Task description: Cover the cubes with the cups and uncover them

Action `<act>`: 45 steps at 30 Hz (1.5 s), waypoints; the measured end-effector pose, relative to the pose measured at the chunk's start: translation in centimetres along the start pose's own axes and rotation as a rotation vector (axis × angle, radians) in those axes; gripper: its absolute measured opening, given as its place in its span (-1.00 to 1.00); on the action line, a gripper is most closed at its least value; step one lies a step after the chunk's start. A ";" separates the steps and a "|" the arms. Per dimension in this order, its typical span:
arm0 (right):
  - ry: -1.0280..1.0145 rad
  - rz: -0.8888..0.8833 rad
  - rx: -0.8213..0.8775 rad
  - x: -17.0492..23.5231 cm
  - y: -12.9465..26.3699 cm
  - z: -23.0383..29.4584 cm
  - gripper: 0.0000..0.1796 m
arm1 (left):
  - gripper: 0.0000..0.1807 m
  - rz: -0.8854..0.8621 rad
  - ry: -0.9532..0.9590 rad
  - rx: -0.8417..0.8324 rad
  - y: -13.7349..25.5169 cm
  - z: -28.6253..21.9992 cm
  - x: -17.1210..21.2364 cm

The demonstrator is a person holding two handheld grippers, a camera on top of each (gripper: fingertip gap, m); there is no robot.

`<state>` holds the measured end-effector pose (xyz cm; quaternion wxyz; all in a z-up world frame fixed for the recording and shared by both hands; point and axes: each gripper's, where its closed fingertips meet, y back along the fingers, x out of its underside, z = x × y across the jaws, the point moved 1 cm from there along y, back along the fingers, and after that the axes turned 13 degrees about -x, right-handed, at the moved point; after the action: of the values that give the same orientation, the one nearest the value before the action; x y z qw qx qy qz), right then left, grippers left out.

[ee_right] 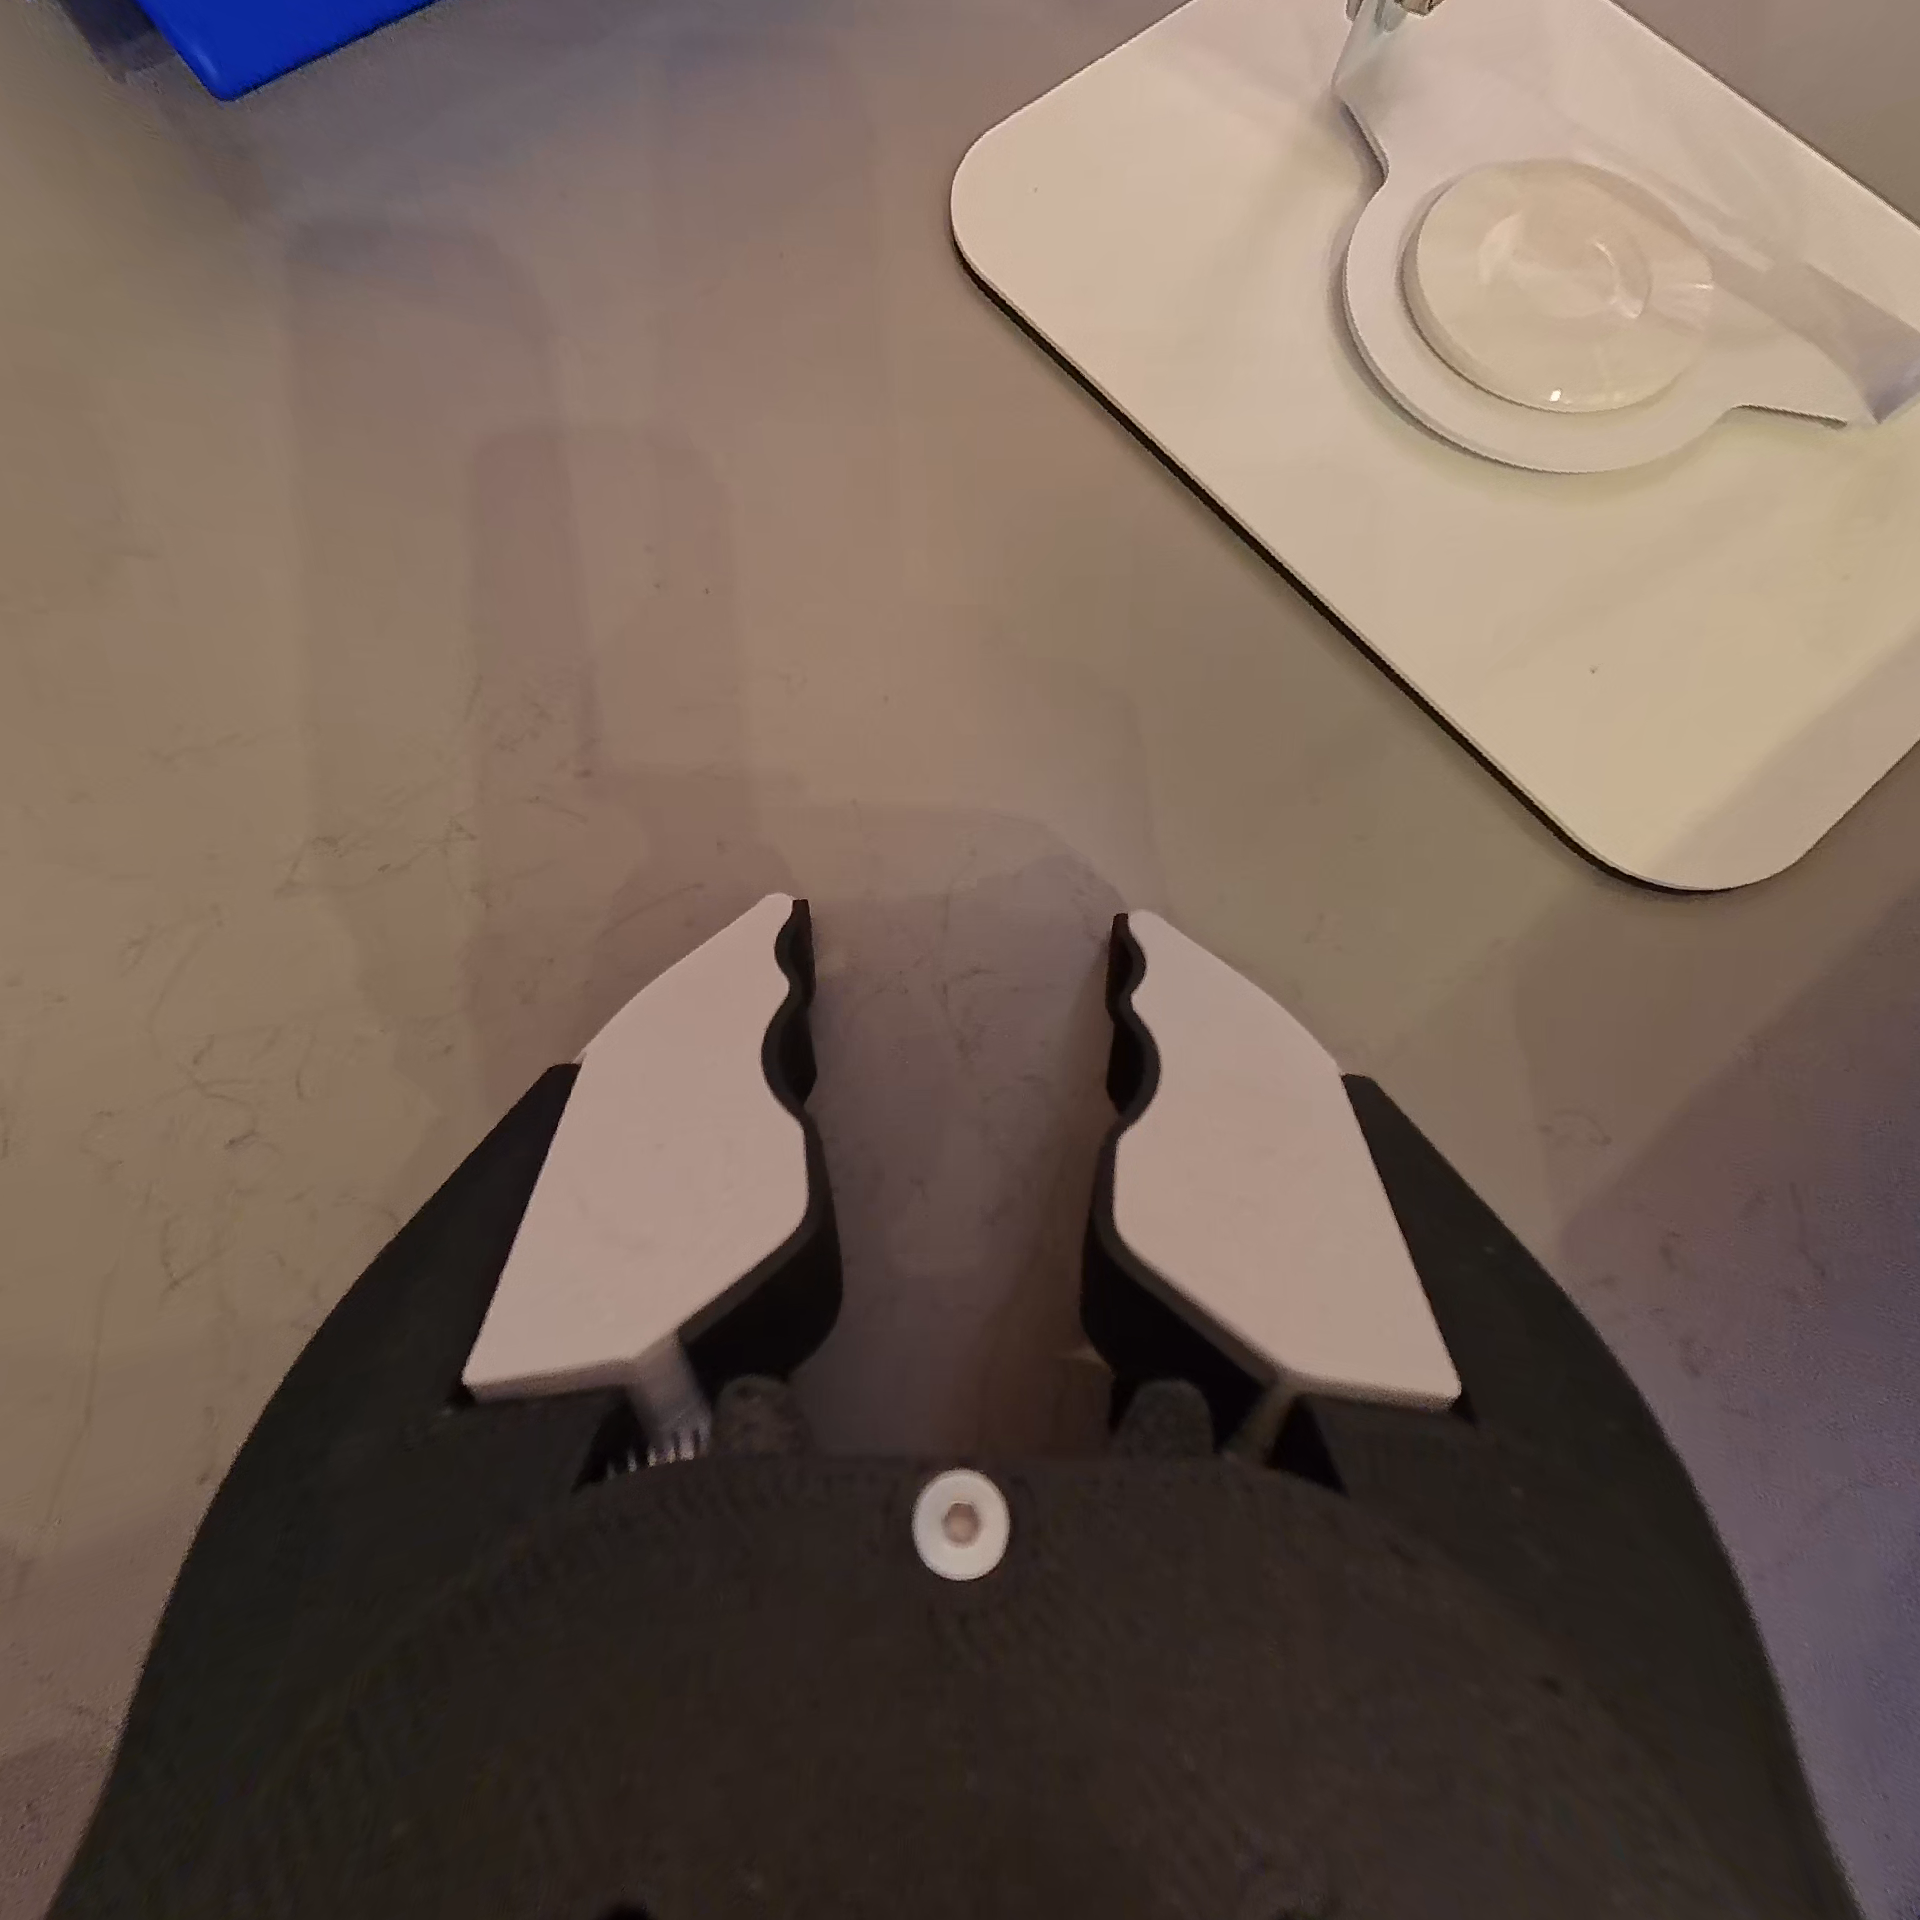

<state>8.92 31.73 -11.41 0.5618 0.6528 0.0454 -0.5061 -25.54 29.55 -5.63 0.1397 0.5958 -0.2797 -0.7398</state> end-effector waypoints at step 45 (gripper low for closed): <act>-0.017 -0.008 0.009 0.0 0.1 -0.3 -0.48 | -0.37 0.414 0.044 -0.118 -10.1 5.2 -3.3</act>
<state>9.16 31.95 -11.38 0.5572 0.6509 0.0406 -0.5141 -28.48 40.70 -8.14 0.3296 0.5325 -0.3491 -0.6971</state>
